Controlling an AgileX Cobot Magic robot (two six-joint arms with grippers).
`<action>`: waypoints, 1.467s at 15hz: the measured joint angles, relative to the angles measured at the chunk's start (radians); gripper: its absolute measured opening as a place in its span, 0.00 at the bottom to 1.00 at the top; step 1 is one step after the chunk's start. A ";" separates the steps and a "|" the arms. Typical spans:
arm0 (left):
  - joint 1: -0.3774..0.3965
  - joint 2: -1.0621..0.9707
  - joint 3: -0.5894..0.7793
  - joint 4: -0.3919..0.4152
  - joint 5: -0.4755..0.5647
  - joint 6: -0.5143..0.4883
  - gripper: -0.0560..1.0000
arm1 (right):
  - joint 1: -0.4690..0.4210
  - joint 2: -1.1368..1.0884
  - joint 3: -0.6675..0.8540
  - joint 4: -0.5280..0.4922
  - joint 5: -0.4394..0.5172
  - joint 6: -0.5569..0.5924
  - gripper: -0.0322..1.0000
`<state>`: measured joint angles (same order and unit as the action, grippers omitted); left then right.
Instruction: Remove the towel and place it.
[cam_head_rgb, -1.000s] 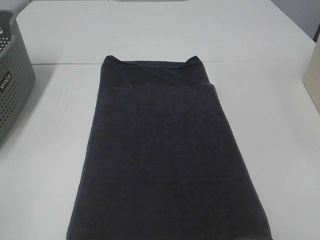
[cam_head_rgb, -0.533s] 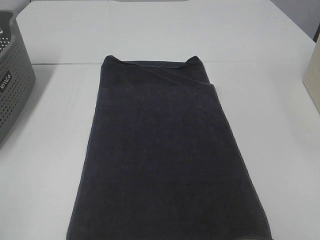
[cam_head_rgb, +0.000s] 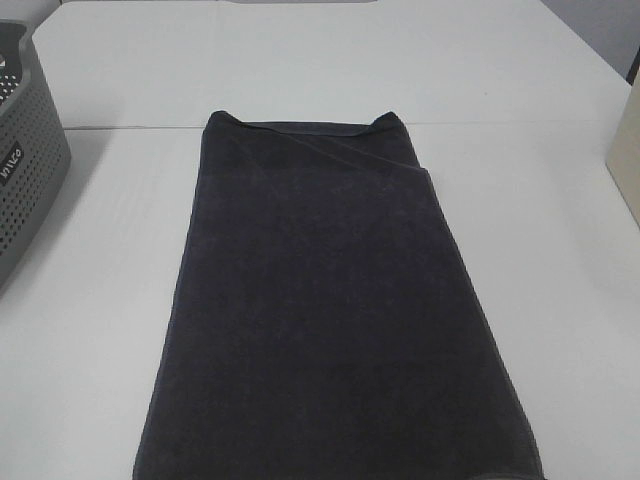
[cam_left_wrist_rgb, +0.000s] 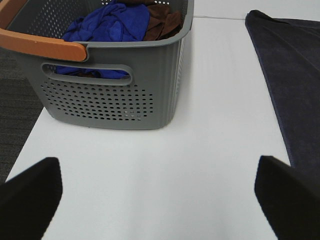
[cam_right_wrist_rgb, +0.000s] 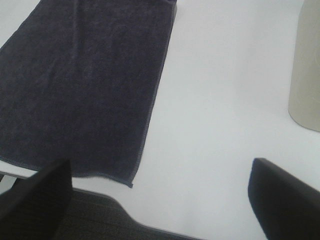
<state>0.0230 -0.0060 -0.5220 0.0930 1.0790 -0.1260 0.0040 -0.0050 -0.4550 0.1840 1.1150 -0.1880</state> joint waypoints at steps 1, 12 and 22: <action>0.000 0.000 0.000 0.000 0.000 0.000 0.99 | 0.000 0.000 0.000 0.000 0.000 0.000 0.94; 0.000 0.000 0.000 0.000 0.000 0.000 0.99 | 0.000 0.000 0.000 0.000 0.000 0.001 0.96; 0.000 0.000 0.000 0.000 0.000 0.000 0.99 | 0.000 0.000 0.000 0.000 0.000 0.001 0.96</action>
<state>0.0230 -0.0060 -0.5220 0.0930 1.0790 -0.1260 0.0040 -0.0050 -0.4550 0.1840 1.1150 -0.1870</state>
